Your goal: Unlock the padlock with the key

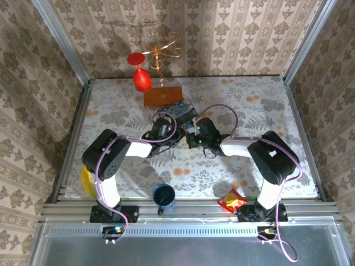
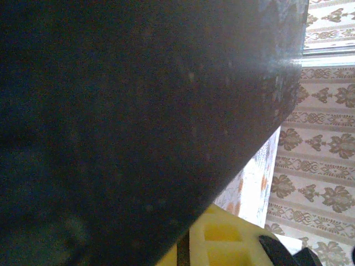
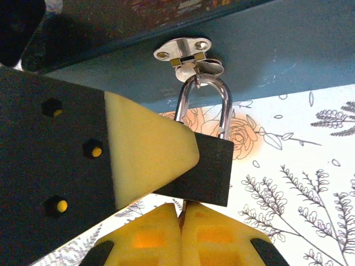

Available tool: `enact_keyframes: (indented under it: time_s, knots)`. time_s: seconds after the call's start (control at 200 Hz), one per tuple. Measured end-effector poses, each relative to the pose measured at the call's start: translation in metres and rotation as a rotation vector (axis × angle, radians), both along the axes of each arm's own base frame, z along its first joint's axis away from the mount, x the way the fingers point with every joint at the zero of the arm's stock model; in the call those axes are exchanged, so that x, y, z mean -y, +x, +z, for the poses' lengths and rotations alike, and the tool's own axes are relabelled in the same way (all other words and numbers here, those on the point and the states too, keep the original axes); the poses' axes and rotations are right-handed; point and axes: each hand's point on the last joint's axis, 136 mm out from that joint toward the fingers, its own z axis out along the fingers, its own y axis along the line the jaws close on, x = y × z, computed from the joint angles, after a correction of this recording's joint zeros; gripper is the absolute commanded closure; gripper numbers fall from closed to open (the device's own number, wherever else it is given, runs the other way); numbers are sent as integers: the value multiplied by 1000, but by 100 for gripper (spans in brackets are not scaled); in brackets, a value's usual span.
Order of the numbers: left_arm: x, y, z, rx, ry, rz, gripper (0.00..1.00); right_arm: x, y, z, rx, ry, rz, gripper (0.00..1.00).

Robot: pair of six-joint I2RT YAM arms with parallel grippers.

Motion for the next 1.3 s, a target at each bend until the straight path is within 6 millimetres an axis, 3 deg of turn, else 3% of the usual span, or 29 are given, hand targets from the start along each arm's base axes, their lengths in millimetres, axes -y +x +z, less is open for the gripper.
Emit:
enact_keyframes:
  time_s: [0.405,0.755,0.87,1.05,1.25,1.295]
  knots:
    - [5,-3,4,-5,-27,-13,100,8,0,2,-135,232,-12,100]
    - [4,-3,4,-6,-34,-8,100,13,5,-2,-264,537,-27,100]
    - [6,-1,9,6,-53,-10,100,17,11,-3,-289,618,-54,100]
    - [11,-17,6,-14,-62,-64,100,37,37,3,-269,735,-146,100]
    - [12,-18,6,-14,-68,-71,100,39,40,9,-267,784,-163,100]
    - [12,-18,6,-14,-68,-71,92,39,39,9,-268,786,-165,100]
